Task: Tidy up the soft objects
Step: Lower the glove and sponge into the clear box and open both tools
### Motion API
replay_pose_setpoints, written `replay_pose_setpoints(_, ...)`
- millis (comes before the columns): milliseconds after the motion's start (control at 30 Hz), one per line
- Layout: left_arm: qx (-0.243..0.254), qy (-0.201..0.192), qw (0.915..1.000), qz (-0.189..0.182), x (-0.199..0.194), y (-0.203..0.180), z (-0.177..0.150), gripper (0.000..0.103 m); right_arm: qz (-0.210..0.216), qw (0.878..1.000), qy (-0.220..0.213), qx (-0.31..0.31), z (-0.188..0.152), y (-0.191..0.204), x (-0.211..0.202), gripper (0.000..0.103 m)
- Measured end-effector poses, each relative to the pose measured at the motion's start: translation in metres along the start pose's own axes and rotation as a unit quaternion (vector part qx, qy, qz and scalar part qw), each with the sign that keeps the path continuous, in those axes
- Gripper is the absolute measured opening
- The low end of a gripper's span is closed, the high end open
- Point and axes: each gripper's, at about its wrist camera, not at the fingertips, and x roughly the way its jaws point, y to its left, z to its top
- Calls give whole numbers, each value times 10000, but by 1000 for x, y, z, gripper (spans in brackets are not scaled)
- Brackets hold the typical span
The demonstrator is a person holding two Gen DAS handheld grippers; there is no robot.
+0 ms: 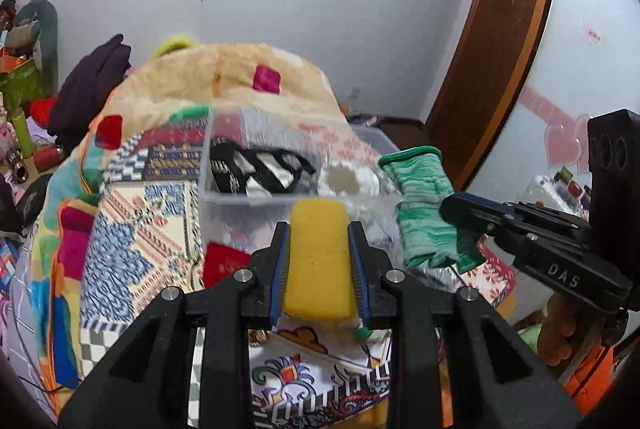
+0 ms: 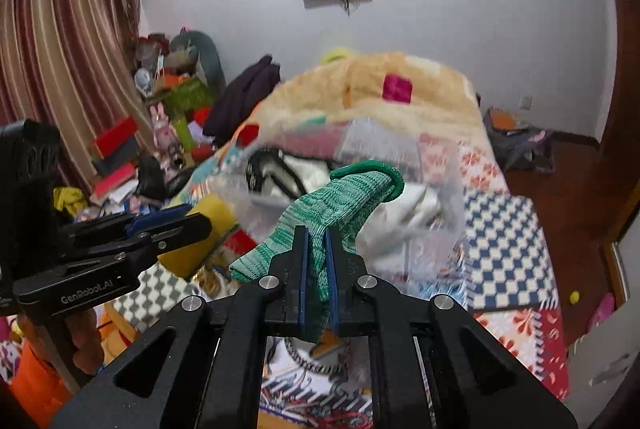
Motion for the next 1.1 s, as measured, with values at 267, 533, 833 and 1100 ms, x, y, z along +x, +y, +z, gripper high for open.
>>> replay_pose_setpoints(267,-1,-250,9997,75,0,7,22,28,-160,9991,-390,7,28,-3,2,8)
replay_pose_setpoints(533,13,-279,9991,314,32,15,51,28,-361,9985,-399,107,48,-13,31,8)
replay_pose_setpoints(833,13,177,9987,487,86,26,58,29,-532,9982,283,26,44,-14,85,8)
replay_pose_setpoints(1100,184,561,9965,593,115,22,54,28,-466,9964,711,-2,35,-17,108,10)
